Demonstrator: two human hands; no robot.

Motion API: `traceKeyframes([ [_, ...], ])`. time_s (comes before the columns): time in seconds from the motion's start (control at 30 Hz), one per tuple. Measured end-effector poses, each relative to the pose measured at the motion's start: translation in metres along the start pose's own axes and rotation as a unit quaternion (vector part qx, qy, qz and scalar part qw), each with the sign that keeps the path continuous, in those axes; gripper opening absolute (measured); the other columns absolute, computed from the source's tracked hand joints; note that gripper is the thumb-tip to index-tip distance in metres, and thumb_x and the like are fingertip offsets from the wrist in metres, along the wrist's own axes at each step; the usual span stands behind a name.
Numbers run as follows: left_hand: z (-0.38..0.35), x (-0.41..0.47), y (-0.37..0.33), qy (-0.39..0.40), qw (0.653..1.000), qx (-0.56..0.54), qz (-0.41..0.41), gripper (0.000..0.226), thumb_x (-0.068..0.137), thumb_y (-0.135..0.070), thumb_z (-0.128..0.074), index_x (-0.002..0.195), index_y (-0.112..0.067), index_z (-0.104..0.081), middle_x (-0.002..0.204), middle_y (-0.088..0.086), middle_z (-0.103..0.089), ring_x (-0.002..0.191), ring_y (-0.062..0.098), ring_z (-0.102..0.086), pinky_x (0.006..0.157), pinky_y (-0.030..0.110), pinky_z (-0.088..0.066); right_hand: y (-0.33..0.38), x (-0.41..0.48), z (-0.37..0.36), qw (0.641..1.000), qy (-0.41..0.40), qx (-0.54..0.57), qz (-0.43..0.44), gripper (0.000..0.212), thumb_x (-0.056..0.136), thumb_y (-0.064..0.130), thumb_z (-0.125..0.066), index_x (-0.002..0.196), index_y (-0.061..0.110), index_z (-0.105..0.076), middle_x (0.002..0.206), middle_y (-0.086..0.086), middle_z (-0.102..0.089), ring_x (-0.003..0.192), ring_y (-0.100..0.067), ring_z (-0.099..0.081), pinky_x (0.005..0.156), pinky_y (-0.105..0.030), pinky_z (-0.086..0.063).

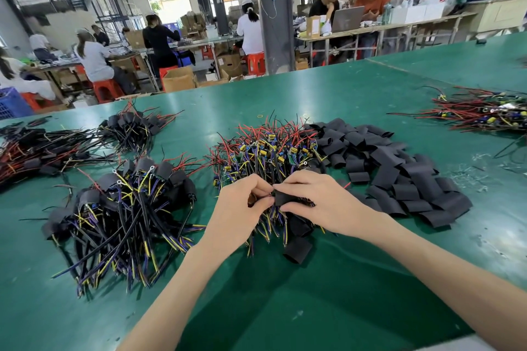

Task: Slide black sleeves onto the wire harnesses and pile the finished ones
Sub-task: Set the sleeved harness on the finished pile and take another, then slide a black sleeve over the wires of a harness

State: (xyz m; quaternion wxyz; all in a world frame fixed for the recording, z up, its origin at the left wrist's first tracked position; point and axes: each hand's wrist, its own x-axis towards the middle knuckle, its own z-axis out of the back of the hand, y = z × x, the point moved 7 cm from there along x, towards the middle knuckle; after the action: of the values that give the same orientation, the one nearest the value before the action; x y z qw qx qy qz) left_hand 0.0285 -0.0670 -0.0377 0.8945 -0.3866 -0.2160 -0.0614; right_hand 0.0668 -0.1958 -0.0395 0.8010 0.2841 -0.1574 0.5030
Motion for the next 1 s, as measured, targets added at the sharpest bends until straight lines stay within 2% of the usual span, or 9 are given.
traceKeyframes([
  [0.17, 0.003, 0.000, -0.003, -0.016, 1.000, -0.012, -0.013, 0.018, 0.079, -0.002, -0.072, 0.082, -0.019, -0.069, 0.076, -0.013, -0.067, 0.074, 0.000, -0.061, 0.071, 0.013, -0.048, -0.002, 0.002, 0.002, 0.999, 0.000, 0.032, -0.015, 0.037, 0.086, 0.022, -0.067, 0.120, 0.006, -0.065, 0.105, -0.006, -0.064, 0.093, -0.018, -0.057, 0.087, -0.032, -0.045],
  [0.27, 0.002, 0.000, 0.000, -0.015, 1.000, -0.016, 0.001, 0.031, 0.078, -0.003, -0.072, 0.083, -0.032, -0.063, 0.071, -0.018, -0.067, 0.073, 0.000, -0.062, 0.074, 0.020, -0.050, -0.001, 0.001, 0.000, 0.999, 0.007, 0.028, -0.017, 0.038, 0.087, 0.023, -0.067, 0.120, 0.007, -0.064, 0.105, -0.006, -0.064, 0.094, -0.018, -0.057, 0.087, -0.031, -0.044],
  [0.37, 0.002, -0.001, 0.000, -0.017, 1.000, -0.012, -0.008, 0.040, 0.077, -0.004, -0.073, 0.087, -0.039, -0.056, 0.075, -0.020, -0.066, 0.069, 0.008, -0.061, 0.076, 0.028, -0.051, -0.001, 0.001, -0.002, 0.999, 0.009, 0.028, -0.019, 0.037, 0.087, 0.022, -0.067, 0.120, 0.006, -0.064, 0.106, -0.007, -0.064, 0.095, -0.020, -0.058, 0.088, -0.032, -0.044],
  [0.47, 0.003, -0.001, -0.005, -0.020, 0.999, 0.009, -0.033, 0.048, 0.076, -0.005, -0.074, 0.088, -0.046, -0.051, 0.078, -0.020, -0.065, 0.067, 0.008, -0.058, 0.074, 0.025, -0.049, -0.002, 0.001, -0.003, 0.999, 0.008, 0.039, -0.022, 0.037, 0.087, 0.021, -0.067, 0.120, 0.006, -0.064, 0.106, -0.006, -0.064, 0.094, -0.020, -0.058, 0.087, -0.034, -0.045],
  [0.6, 0.004, -0.001, -0.004, -0.025, 0.999, 0.015, -0.037, 0.046, 0.077, -0.007, -0.074, 0.087, -0.046, -0.052, 0.079, -0.021, -0.065, 0.070, 0.007, -0.058, 0.073, 0.021, -0.047, -0.001, 0.001, -0.001, 0.999, -0.001, 0.042, -0.015, 0.036, 0.087, 0.019, -0.067, 0.120, 0.005, -0.064, 0.106, -0.007, -0.064, 0.095, -0.020, -0.058, 0.087, -0.035, -0.046],
  [0.7, 0.007, 0.000, -0.004, -0.033, 0.999, 0.013, -0.037, 0.039, 0.078, -0.008, -0.074, 0.089, -0.041, -0.055, 0.080, -0.020, -0.064, 0.072, 0.007, -0.057, 0.070, 0.015, -0.044, 0.002, 0.002, 0.005, 0.998, -0.033, 0.047, -0.007, 0.034, 0.085, 0.019, -0.068, 0.116, 0.006, -0.066, 0.105, -0.006, -0.066, 0.095, -0.017, -0.059, 0.088, -0.030, -0.045],
  [0.8, 0.012, 0.002, -0.006, -0.039, 0.998, 0.032, -0.047, 0.039, 0.079, -0.011, -0.073, 0.086, -0.044, -0.053, 0.074, -0.017, -0.063, 0.064, 0.007, -0.054, 0.067, 0.019, -0.045, 0.002, 0.002, 0.010, 0.995, -0.062, 0.078, -0.012, 0.034, 0.085, 0.020, -0.068, 0.117, 0.008, -0.066, 0.108, -0.002, -0.067, 0.099, -0.009, -0.057, 0.092, -0.021, -0.042],
  [0.87, 0.020, 0.003, -0.006, -0.055, 0.996, 0.054, -0.050, 0.041, 0.080, -0.012, -0.073, 0.085, -0.046, -0.051, 0.069, -0.014, -0.062, 0.062, 0.005, -0.054, 0.068, 0.024, -0.047, -0.002, 0.002, 0.012, 0.994, -0.077, 0.067, -0.029, 0.038, 0.087, 0.024, -0.065, 0.122, 0.010, -0.062, 0.120, -0.001, -0.062, 0.111, -0.008, -0.053, 0.100, -0.019, -0.037],
  [1.0, 0.055, 0.007, -0.006, -0.146, 0.985, 0.064, -0.063, 0.036, 0.082, -0.010, -0.069, 0.093, -0.041, -0.053, 0.065, -0.009, -0.061, 0.060, 0.002, -0.052, 0.068, 0.032, -0.048, -0.023, -0.001, 0.030, 0.984, -0.151, -0.040, -0.085, 0.034, 0.095, 0.023, -0.054, 0.123, 0.005, -0.059, 0.127, -0.008, -0.057, 0.120, -0.022, -0.049, 0.107, -0.031, -0.034],
])
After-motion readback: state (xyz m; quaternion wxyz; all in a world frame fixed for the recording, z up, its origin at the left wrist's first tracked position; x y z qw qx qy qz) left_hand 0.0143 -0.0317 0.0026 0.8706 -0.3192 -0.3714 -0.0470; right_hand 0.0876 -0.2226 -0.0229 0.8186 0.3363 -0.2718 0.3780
